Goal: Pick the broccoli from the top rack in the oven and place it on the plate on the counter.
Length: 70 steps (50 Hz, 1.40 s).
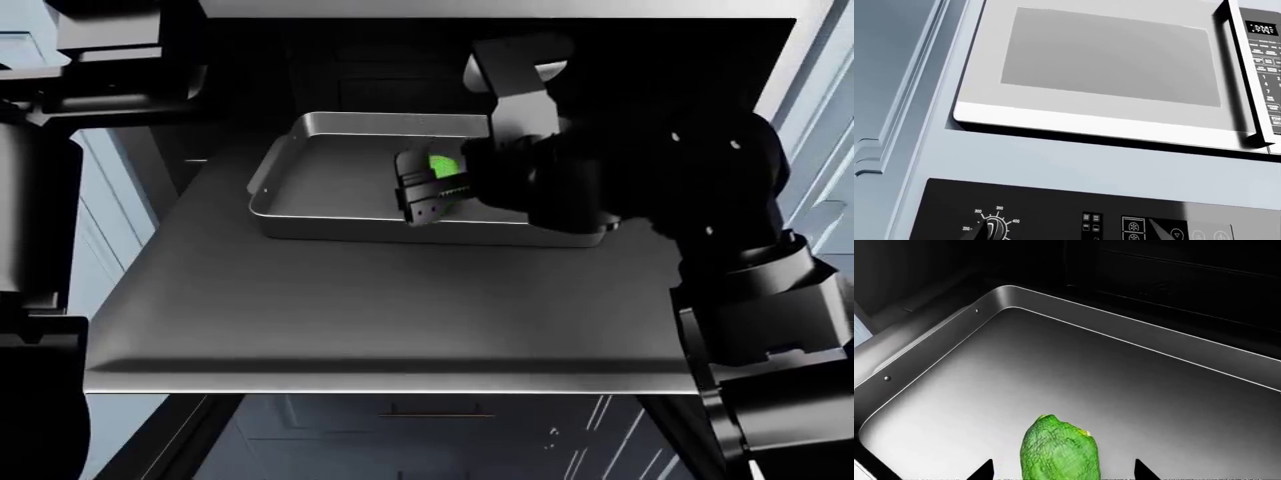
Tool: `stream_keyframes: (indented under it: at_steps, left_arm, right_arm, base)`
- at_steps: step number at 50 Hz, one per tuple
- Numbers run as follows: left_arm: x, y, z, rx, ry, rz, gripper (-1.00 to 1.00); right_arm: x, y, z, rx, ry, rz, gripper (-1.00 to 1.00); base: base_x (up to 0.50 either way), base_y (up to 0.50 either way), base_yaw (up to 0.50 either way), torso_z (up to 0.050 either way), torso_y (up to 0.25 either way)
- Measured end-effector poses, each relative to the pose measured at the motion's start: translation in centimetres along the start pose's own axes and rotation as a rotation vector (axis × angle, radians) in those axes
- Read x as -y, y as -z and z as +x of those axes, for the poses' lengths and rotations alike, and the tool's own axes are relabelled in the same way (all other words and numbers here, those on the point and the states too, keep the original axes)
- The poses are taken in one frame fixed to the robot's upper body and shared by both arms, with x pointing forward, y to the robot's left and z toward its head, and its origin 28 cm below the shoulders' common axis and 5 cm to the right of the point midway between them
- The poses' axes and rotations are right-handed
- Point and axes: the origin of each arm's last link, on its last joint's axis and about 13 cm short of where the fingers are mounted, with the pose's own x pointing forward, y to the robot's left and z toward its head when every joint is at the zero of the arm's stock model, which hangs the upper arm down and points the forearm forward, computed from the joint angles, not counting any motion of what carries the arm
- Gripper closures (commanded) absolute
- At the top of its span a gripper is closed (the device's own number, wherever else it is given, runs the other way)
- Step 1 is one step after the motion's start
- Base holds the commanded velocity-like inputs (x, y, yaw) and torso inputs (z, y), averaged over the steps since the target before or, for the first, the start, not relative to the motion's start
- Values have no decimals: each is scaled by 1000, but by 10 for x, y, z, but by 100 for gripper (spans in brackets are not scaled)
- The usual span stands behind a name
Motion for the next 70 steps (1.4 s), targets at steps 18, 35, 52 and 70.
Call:
stream_keyframes:
  at_steps: [18, 35, 52, 70]
  left_arm:
    - [0, 0, -1, -1, 1, 0, -100]
    - [1, -1, -1, 1, 3, -2, -100]
    - [0, -1, -1, 0, 1, -3, -100]
    - [1, 0, -2, -1, 3, -6, -100]
  right_arm:
    - [3, 4, 5, -11, 5, 2, -100]
    - [2, 6, 5, -13, 0, 1, 100]
    - [4, 6, 5, -14, 6, 4, 100]
    - [8, 0, -2, 33, 8, 17, 100]
  base:
    - [0, 0, 0, 0, 0]
    - [0, 0, 0, 0, 0]
    - [0, 0, 0, 0, 0]
    - [0, 0, 0, 0, 0]
